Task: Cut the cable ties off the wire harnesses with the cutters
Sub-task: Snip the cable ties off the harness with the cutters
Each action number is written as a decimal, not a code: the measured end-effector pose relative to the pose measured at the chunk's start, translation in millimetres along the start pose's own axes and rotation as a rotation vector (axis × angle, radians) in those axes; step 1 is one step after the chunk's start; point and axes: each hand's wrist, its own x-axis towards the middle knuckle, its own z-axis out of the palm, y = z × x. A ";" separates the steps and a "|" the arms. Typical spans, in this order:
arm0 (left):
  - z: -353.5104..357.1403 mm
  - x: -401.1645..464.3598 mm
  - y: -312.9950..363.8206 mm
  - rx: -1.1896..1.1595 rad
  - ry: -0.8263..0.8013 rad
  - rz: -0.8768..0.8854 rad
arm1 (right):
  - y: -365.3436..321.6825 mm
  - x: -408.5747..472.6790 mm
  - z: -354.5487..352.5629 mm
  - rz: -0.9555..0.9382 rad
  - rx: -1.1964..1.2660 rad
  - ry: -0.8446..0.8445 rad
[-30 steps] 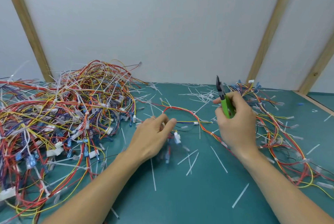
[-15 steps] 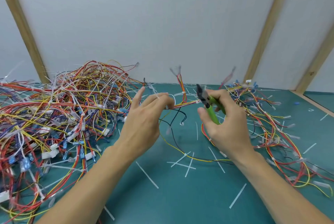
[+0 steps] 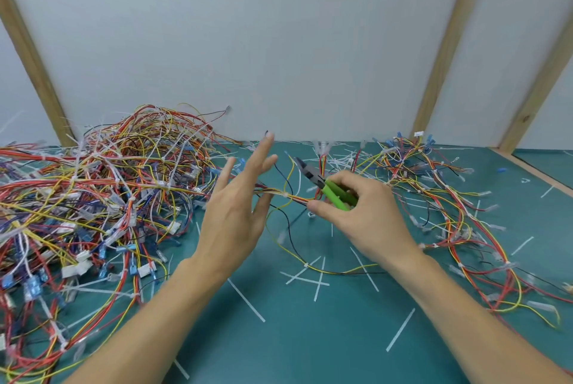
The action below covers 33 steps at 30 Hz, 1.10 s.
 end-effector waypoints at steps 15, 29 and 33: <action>24.2 -9.6 22.1 -0.573 -0.038 -0.513 | -2.1 8.9 -1.4 0.671 1.064 -0.047; 23.7 -1.5 17.8 -0.848 0.033 -0.696 | -1.5 -5.1 20.6 0.623 0.825 -0.309; 19.5 0.7 11.5 -0.836 0.066 -0.705 | -11.1 -0.4 16.9 0.550 0.684 0.024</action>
